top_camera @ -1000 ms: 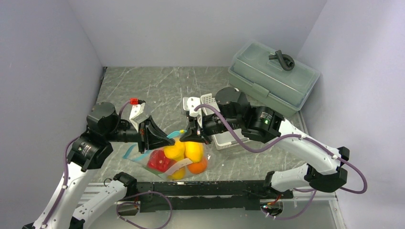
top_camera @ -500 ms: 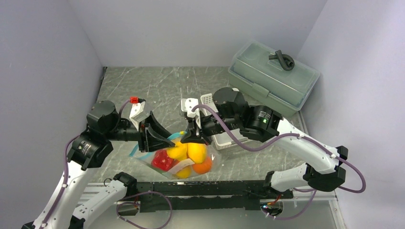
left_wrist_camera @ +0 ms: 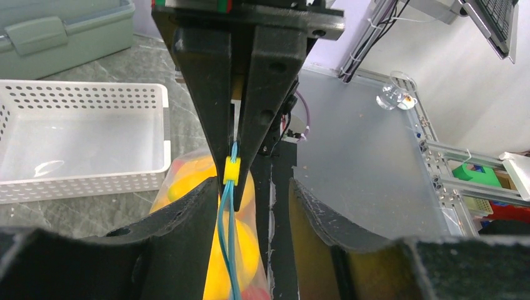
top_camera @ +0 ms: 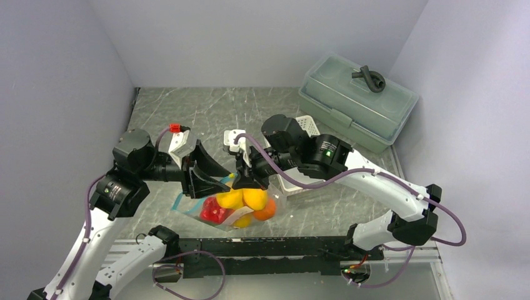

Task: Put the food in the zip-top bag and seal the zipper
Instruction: Zip the zipper food storage bag.

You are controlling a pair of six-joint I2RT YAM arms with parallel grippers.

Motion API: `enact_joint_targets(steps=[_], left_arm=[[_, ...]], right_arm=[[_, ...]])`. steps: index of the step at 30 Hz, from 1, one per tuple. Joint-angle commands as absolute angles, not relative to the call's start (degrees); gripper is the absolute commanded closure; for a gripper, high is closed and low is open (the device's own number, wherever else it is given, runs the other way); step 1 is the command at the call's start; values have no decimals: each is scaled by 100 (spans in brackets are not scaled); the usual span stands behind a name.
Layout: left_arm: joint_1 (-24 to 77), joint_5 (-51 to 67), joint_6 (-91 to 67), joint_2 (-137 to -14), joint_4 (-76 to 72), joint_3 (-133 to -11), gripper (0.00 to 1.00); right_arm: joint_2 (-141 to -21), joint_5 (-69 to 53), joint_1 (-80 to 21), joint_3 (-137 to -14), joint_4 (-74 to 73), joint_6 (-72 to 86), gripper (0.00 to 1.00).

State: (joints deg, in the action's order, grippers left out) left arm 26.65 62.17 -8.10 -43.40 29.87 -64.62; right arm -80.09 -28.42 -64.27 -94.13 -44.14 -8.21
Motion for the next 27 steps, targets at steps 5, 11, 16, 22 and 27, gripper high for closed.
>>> enact_joint_targets(steps=[5,11,16,22,27], left_arm=[[2672,6322,-907,-4309,2572,-6492,52],[2672,6248,-904,-4312,2560,-6445,54],[2672,6254,-873,-4304,2590,-6434,58],[2672,6150,-762,-4294,2755,-6387,65],[2672,6054,-727,-4321,2786,-6342,69]], right_arm=[[-8071,-3017,-6434,-9742,-4174,-617,100],[-8165,-3060,-6434,-9788,-4162,-586,100],[-8214,-3079,-6434,-9849,-4179,-574,100],[-8218,-3085,-6433,-9856,-4175,-563,100],[-8235,-3092,-6434,-9880,-4174,-572,100]])
